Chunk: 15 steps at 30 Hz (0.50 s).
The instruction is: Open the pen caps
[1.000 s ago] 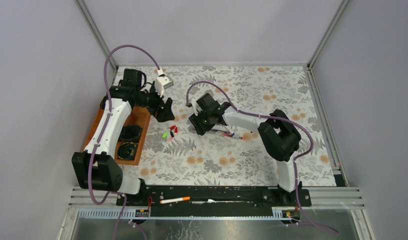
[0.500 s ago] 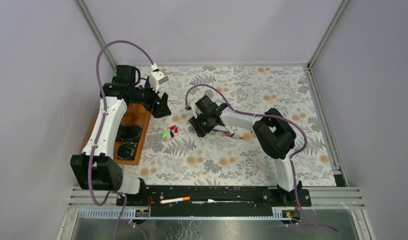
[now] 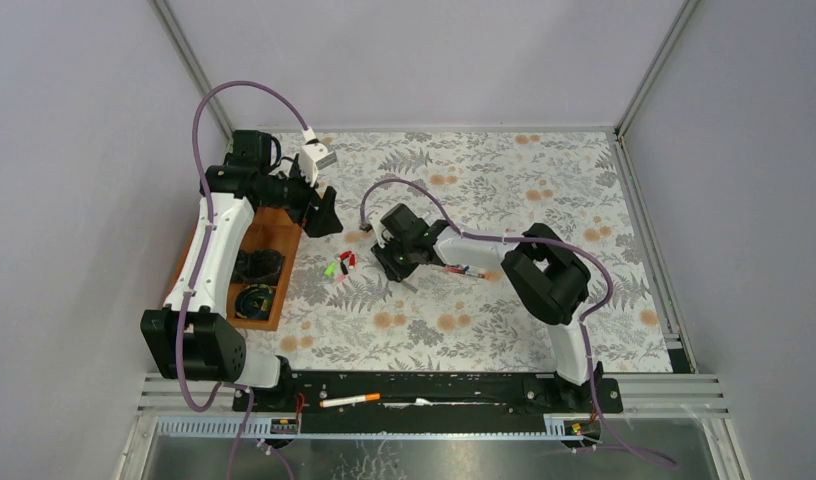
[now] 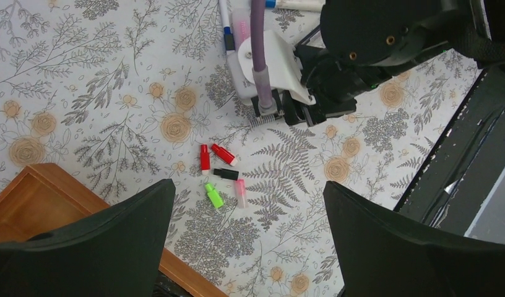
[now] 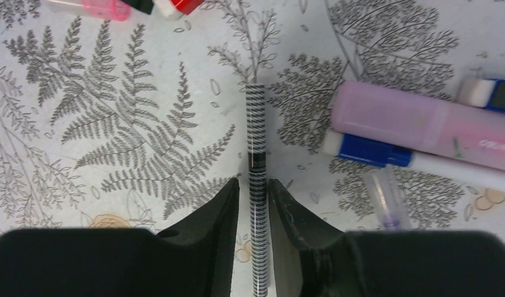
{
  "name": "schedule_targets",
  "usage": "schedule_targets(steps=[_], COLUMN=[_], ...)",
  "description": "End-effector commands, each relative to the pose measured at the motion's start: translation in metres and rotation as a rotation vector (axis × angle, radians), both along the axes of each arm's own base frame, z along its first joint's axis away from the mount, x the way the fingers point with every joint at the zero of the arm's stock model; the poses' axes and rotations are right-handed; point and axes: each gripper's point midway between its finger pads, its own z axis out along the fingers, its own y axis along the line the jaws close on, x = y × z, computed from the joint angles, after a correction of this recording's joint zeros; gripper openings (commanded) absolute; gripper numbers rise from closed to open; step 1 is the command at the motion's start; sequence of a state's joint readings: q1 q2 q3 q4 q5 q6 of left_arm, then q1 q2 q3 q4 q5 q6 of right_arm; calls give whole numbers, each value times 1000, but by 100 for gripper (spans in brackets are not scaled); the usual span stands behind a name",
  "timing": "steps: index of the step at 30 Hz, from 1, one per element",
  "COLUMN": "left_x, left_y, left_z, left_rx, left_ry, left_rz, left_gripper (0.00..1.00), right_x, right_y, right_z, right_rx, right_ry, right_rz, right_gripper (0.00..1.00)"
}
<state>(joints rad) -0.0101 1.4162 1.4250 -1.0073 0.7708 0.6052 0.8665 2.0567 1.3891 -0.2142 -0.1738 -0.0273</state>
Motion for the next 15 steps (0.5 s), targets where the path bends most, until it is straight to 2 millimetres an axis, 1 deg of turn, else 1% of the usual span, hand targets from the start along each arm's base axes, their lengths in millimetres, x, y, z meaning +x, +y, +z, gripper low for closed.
schedule_targets(steps=[1, 6, 10, 11, 12, 15], left_x=[-5, -17, -27, -29, -31, -41], left_y=[-1, -2, -3, -3, -4, -6], left_z=[7, -10, -21, -22, -24, -32], left_rx=[-18, -10, -10, -10, -11, -22], left_ry=[-6, 25, 49, 54, 56, 58], left_rz=[-27, -75, -111, -121, -131, -185], left_gripper=[99, 98, 99, 99, 98, 98], right_x=[-38, -52, -60, -61, -62, -61], right_y=[-9, -21, -26, -26, -25, -24], right_z=[-19, -29, -34, -35, -34, -27], right_rx=[-36, -29, -28, -30, -31, -36], right_ry=[87, 113, 120, 117, 114, 96], right_rz=[-17, -58, -67, -65, -59, -52], right_gripper=[30, 34, 34, 32, 27, 7])
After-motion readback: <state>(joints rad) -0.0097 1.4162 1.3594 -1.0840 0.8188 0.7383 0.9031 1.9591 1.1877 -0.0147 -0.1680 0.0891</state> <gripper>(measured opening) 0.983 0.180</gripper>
